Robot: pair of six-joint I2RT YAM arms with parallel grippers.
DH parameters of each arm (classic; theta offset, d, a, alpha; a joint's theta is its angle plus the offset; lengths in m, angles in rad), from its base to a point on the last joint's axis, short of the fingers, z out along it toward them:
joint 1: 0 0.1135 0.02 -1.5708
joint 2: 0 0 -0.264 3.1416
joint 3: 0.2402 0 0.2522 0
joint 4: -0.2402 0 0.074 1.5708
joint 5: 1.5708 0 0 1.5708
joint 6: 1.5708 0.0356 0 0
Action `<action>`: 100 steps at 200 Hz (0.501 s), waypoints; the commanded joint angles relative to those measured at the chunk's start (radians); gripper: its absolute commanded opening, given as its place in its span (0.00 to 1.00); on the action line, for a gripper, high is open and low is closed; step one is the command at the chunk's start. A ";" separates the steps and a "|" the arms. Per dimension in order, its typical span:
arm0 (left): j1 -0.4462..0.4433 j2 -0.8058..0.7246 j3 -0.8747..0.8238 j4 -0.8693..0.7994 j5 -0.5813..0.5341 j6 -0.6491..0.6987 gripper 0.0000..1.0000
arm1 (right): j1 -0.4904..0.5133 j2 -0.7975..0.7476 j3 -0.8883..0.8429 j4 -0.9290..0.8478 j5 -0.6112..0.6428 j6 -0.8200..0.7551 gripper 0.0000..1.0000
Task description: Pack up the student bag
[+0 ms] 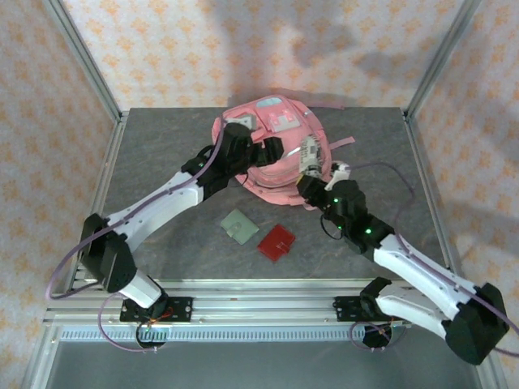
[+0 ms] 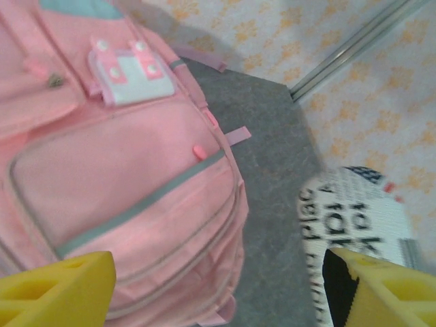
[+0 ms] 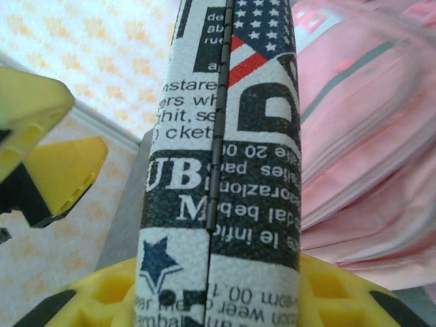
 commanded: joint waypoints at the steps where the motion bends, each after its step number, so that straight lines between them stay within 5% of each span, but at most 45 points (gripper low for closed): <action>1: -0.027 0.145 0.124 -0.178 -0.043 0.256 0.80 | -0.051 -0.064 0.021 -0.182 -0.006 0.012 0.29; 52: -0.127 0.451 0.426 -0.367 -0.343 0.601 0.82 | -0.213 -0.149 0.013 -0.330 -0.054 0.043 0.29; 100: -0.132 0.609 0.554 -0.367 -0.439 0.684 0.82 | -0.236 -0.187 -0.031 -0.323 -0.091 0.071 0.29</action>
